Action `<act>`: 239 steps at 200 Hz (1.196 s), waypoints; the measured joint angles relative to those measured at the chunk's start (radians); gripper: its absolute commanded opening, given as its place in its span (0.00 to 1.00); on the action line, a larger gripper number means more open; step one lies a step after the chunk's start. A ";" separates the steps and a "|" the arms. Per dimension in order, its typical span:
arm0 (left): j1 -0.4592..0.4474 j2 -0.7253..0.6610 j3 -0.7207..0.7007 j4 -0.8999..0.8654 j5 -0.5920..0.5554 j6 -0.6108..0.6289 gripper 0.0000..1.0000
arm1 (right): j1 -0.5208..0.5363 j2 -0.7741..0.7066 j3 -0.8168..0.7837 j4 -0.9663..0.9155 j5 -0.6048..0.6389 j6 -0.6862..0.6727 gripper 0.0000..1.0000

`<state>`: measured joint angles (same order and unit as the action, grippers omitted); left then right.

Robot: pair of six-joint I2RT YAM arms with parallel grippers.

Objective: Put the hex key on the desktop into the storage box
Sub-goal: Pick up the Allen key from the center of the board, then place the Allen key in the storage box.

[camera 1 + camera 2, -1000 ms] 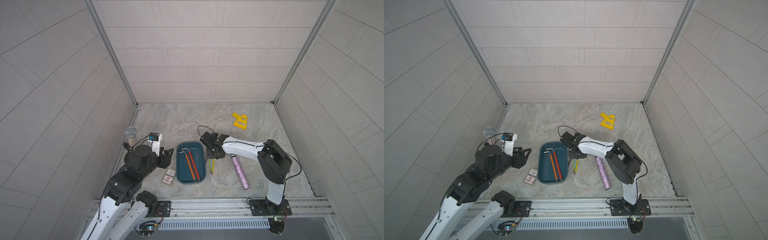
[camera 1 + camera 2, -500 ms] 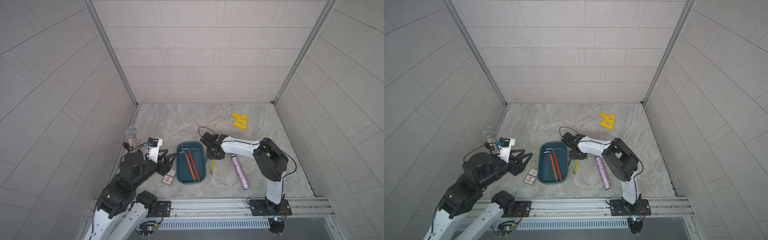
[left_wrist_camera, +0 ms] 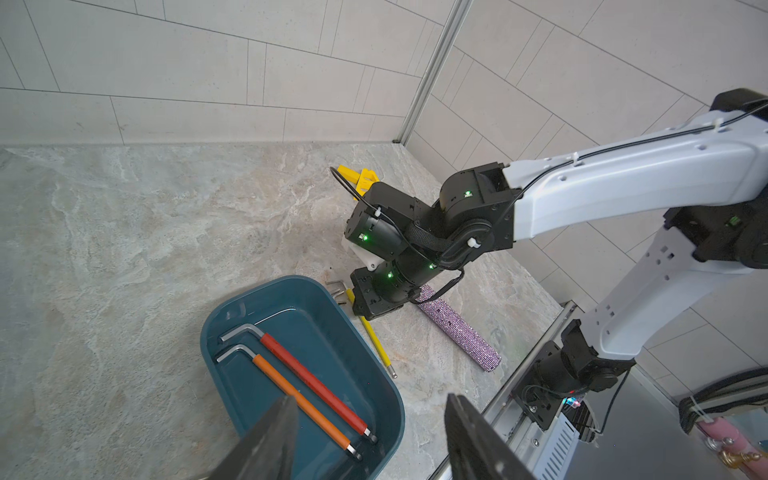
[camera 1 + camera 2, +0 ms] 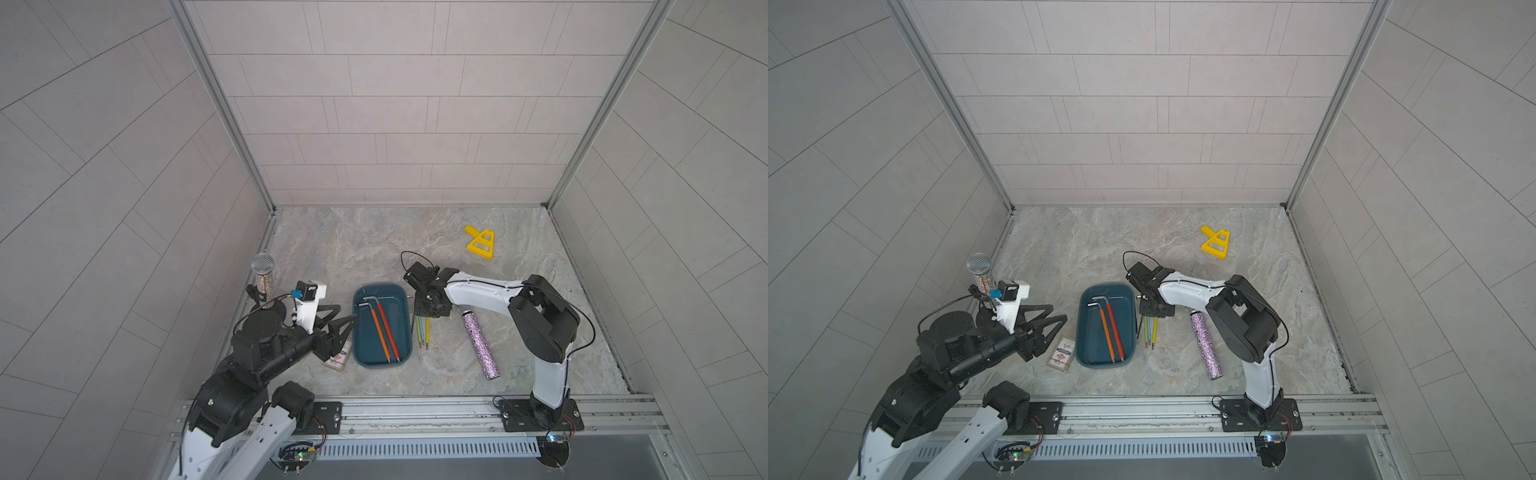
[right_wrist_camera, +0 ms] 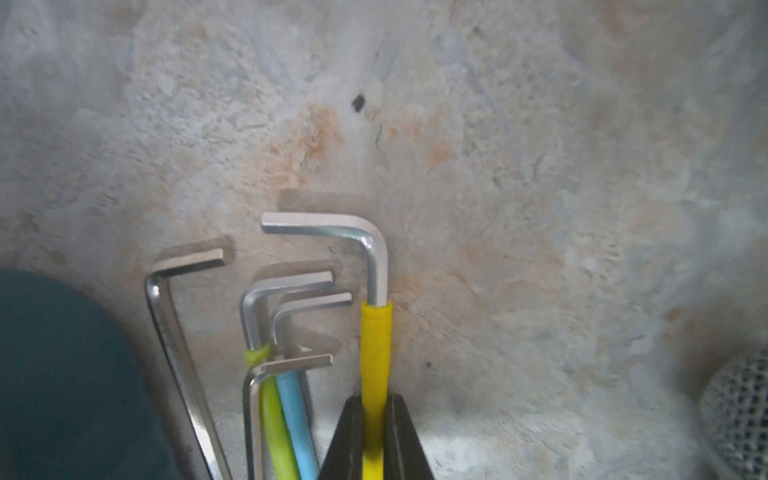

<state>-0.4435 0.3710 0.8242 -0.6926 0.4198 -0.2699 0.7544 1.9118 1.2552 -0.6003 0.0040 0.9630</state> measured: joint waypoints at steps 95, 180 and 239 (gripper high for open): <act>0.000 0.017 0.000 -0.002 -0.013 -0.019 0.58 | 0.030 -0.259 -0.034 -0.031 0.131 -0.040 0.00; 0.000 -0.008 0.000 -0.058 -0.041 -0.121 0.55 | 0.163 -0.231 0.169 0.001 0.073 -0.164 0.00; 0.000 -0.045 0.000 -0.114 -0.040 -0.169 0.55 | 0.258 -0.054 0.304 -0.022 -0.011 -0.201 0.00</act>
<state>-0.4435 0.3264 0.8246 -0.8070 0.3801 -0.4385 1.0122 1.8576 1.5593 -0.6224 -0.0074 0.7616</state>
